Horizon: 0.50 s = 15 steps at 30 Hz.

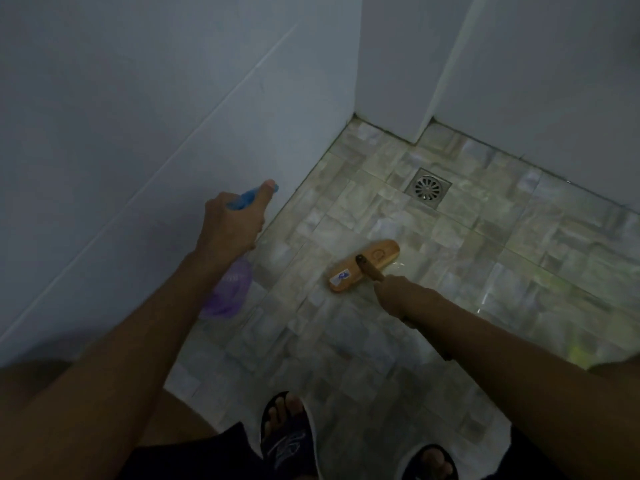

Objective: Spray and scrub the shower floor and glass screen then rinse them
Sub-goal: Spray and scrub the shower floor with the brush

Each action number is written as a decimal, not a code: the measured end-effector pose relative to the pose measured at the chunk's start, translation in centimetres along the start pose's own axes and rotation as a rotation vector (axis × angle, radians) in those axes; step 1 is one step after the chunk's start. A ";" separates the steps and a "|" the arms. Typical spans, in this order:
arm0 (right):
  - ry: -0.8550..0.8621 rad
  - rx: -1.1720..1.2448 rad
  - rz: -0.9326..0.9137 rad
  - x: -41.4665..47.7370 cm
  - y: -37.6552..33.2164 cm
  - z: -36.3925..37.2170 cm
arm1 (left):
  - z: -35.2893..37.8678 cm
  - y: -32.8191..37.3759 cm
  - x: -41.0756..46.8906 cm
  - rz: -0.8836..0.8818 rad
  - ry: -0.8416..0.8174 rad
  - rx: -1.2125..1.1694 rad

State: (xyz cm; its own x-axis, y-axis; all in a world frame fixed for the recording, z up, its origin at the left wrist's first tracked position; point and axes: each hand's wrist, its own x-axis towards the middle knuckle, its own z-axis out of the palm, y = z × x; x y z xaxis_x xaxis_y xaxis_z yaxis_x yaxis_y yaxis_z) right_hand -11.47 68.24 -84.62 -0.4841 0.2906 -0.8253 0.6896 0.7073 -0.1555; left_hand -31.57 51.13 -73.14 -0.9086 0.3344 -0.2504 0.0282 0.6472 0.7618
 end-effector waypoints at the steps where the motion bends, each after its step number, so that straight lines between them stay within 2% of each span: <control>1: -0.015 -0.011 -0.014 0.4 -0.9 0.0 | -0.5 -0.2 -0.3 -0.015 0.013 -0.007; 8: 0.087 0.269 -0.067 7.7 -9.9 -3.9 | -3.1 -1.7 -1.1 -0.106 0.081 -0.015; 10: 0.112 0.268 -0.075 9.4 -11.8 -4.7 | -3.5 -2.0 -1.3 -0.099 0.095 0.010; 15: 0.164 0.174 -0.190 7.1 -9.2 -2.7 | -3.3 -1.9 -1.2 -0.092 0.107 0.018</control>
State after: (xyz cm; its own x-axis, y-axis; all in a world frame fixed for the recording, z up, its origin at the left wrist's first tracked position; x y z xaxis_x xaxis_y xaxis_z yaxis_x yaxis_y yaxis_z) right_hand -22.73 65.51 -87.61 -0.6841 0.2735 -0.6762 0.6533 0.6421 -0.4012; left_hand -31.89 47.22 -72.34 -0.9470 0.1983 -0.2529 -0.0508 0.6847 0.7271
